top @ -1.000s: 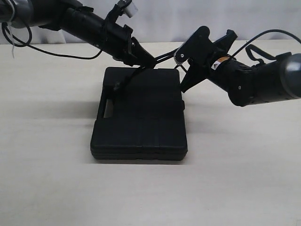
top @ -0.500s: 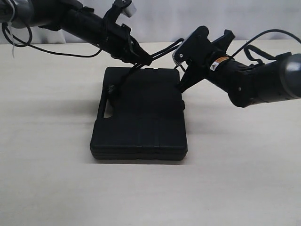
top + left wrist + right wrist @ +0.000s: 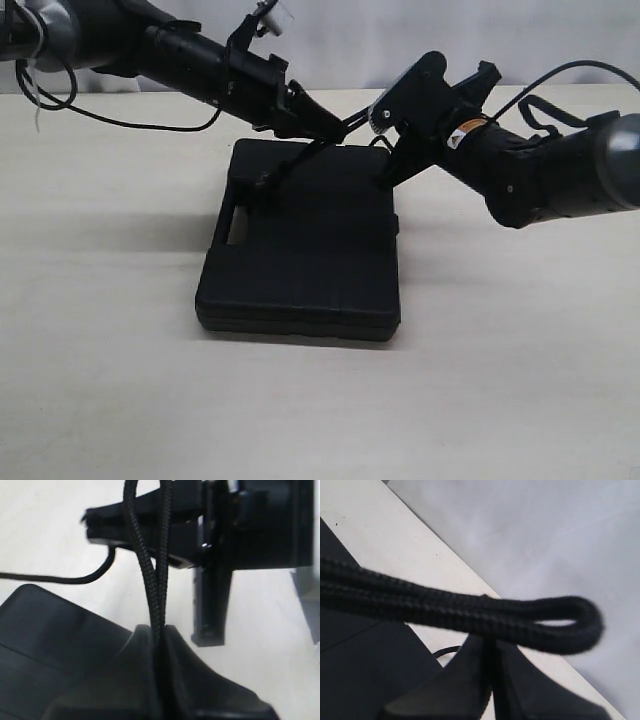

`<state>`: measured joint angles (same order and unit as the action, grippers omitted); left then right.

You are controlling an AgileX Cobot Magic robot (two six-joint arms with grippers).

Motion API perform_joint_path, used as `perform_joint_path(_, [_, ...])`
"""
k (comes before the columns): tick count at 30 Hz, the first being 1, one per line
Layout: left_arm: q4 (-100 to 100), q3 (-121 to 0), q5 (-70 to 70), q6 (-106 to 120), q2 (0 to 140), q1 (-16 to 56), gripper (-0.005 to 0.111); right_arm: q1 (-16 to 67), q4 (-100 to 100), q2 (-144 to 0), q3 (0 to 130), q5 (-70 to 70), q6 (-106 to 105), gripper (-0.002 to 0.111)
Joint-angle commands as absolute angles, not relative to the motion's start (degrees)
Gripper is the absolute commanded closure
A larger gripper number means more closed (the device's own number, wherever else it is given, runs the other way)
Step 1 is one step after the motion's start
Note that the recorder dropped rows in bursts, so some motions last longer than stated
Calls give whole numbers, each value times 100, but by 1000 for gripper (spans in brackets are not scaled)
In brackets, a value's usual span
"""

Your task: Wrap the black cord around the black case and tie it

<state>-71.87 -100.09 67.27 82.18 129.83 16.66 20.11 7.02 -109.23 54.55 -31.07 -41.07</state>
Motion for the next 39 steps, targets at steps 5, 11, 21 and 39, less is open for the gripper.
perform_joint_path(5, [-7395,-10005,6339,8370,12958,1668,107,1984,662,-10912,5415,-3182,-3928,104])
perform_joint_path(11, [-7268,-10005,6012,8370,12958,1668,107,1984,380,-10912,5415,-3116,-3810,104])
perform_joint_path(21, [-6655,-10005,5331,8216,12976,1668,107,1984,-398,-10912,5415,-3090,-3140,104])
perform_joint_path(39, [-6681,-10005,5793,8268,12979,1655,107,1788,665,-10912,5415,-3175,-3709,104])
